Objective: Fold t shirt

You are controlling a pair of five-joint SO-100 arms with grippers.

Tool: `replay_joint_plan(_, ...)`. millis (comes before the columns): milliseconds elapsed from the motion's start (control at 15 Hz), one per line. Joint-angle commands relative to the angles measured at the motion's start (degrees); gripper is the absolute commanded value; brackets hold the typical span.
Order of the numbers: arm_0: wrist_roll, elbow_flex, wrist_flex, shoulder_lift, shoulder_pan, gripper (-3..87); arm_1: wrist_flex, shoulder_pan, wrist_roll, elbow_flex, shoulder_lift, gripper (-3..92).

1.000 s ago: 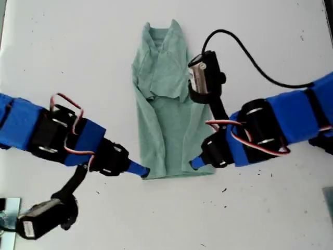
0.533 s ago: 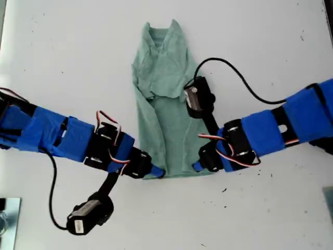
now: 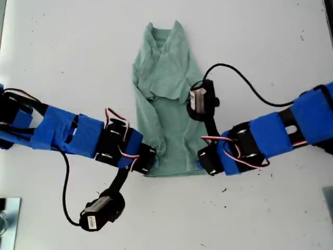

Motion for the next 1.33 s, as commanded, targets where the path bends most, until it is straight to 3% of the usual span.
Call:
replay_joint_plan(0, 2.37, -4.13, 0.62, 3.69, 3.60, -0.3, 15.12, -2.20, -3.78, -15.12, 0.44, -0.5)
replay_joint_plan(133, 3.87, -5.45, 1.41, 9.76, 7.03, -0.3, 27.60, -4.75, -6.86, -31.03, 1.05, -0.5)
replay_joint_plan(200, 3.60, -5.45, 2.02, 12.74, 9.05, -0.3, 29.53, -6.33, -7.38, -34.98, 2.55, -0.5)
replay_joint_plan(533, 0.44, -5.27, -2.29, 19.86, 15.47, -0.3, 29.00, -9.76, -6.06, -39.64, 8.70, -0.5)
replay_joint_plan(667, 0.97, -3.69, -0.88, 25.84, 12.22, -0.3, 28.92, -5.80, -9.23, -38.14, 11.95, -0.5)
replay_joint_plan(867, 4.48, 2.72, 3.25, 32.70, 1.58, -0.3, 26.89, 8.53, -21.97, -36.56, 13.36, -0.5)
replay_joint_plan(1000, 7.73, 9.05, 3.25, 37.71, -7.29, -0.3, 23.73, 19.42, -30.94, -39.02, 9.05, -0.5)
replay_joint_plan(1200, 11.60, 16.79, 2.02, 43.51, -16.26, -0.3, 18.98, 26.54, -35.42, -39.29, 6.68, -0.7)
replay_joint_plan(1267, 11.87, 19.69, 1.05, 45.62, -17.75, 9.2, 18.19, 27.07, -36.83, -39.38, 6.68, 5.3)
